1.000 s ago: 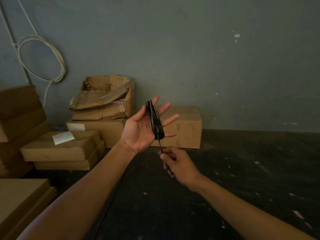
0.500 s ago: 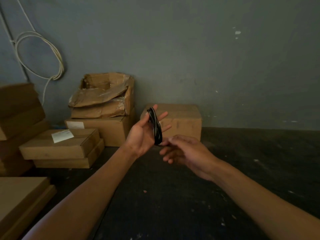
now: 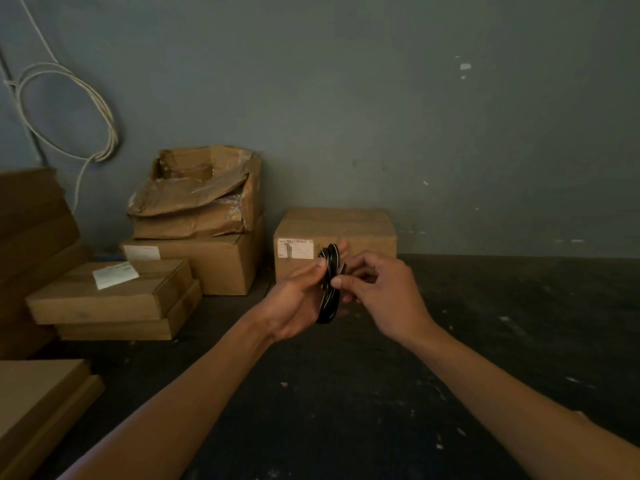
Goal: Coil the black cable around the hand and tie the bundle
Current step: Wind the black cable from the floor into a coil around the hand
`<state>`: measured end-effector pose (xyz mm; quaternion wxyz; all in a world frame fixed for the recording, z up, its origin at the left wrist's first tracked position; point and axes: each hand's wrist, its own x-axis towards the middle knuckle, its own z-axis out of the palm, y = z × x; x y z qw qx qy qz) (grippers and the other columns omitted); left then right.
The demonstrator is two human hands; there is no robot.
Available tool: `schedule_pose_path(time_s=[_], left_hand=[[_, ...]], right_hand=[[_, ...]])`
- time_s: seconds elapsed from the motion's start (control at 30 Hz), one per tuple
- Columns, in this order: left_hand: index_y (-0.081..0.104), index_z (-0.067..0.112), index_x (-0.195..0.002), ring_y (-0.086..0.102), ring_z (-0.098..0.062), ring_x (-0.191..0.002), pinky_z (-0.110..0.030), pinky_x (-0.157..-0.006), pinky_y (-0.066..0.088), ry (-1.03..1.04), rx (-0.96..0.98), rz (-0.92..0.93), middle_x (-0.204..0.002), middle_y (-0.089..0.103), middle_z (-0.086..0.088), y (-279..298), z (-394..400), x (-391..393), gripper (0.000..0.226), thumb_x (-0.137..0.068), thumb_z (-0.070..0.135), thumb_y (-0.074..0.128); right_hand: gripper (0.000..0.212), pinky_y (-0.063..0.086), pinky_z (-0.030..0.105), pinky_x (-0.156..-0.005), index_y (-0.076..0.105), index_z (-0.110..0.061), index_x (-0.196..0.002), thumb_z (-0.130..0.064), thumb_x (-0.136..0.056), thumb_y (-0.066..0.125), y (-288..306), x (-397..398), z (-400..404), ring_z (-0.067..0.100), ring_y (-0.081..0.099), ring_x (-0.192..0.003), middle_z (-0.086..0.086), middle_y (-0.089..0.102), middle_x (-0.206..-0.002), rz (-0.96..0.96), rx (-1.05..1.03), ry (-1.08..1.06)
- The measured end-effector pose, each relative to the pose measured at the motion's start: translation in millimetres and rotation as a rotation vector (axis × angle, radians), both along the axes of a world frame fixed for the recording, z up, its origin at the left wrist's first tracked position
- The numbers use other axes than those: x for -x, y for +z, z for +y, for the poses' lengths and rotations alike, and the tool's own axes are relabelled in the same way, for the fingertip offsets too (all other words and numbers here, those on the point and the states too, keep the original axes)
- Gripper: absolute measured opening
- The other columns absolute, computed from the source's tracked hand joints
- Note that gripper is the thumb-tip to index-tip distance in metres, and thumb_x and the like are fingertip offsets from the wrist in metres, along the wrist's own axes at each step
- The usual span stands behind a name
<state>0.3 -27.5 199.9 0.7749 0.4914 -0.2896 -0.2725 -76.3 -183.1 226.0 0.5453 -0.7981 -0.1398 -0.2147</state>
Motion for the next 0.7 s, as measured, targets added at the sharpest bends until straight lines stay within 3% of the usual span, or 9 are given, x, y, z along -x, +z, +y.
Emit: schedule_pose_path(time_s=[0.1,0.27,0.43,0.57,0.7], left_hand=[[0.042,0.030,-0.147,0.063,-0.018,-0.095,-0.049,-0.097,0.044,-0.035,-0.005,-0.002,-0.128,0.063,-0.005,-1.2,-1.7,5.9,0.044,-0.105,0.030,0.031],[0.043,0.032,-0.147,0.062,-0.019,-0.115,-0.053,-0.109,0.038,-0.048,-0.021,-0.013,-0.148,0.050,-0.006,-1.2,-0.6,11.4,0.044,-0.105,0.030,0.031],[0.043,0.039,-0.145,0.037,-0.020,-0.142,-0.053,-0.120,0.011,-0.062,-0.057,-0.056,-0.152,0.045,0.003,-4.3,0.7,11.1,0.046,-0.100,0.033,0.041],[0.038,0.039,-0.148,0.029,-0.028,-0.145,-0.055,-0.121,0.007,-0.114,-0.082,-0.016,-0.158,0.033,-0.007,-7.9,1.5,9.5,0.051,-0.098,0.036,0.048],[0.040,0.038,-0.147,0.043,-0.025,-0.136,-0.053,-0.121,0.011,-0.127,-0.102,0.010,-0.155,0.039,-0.007,-10.4,-2.2,12.9,0.050,-0.098,0.035,0.046]], right_hand=[[0.016,0.054,0.018,-0.058,0.063,-0.022,-0.085,-0.010,-0.082,0.073,0.5,-1.8,-1.1,0.004,0.068,-0.063,-0.001,0.070,-0.084,0.017,-0.030,0.001],[0.018,0.049,0.013,-0.056,0.063,-0.022,-0.090,-0.015,-0.079,0.077,-3.7,-5.2,-4.2,-0.003,0.064,-0.067,-0.003,0.068,-0.087,0.094,-0.101,0.026],[0.004,0.044,0.010,-0.047,0.071,-0.019,-0.083,-0.017,-0.082,0.075,-7.7,-8.2,-11.6,-0.005,0.061,-0.055,-0.016,0.073,-0.071,0.228,-0.163,0.150],[0.011,0.044,0.014,-0.046,0.071,-0.016,-0.086,-0.021,-0.078,0.077,-7.7,-10.7,-17.6,0.001,0.058,-0.054,-0.010,0.072,-0.070,0.350,-0.179,0.209],[0.007,0.044,0.015,-0.046,0.075,-0.021,-0.085,-0.024,-0.079,0.077,-10.3,-11.4,-20.3,0.003,0.058,-0.055,-0.007,0.072,-0.071,0.390,-0.160,0.264]])
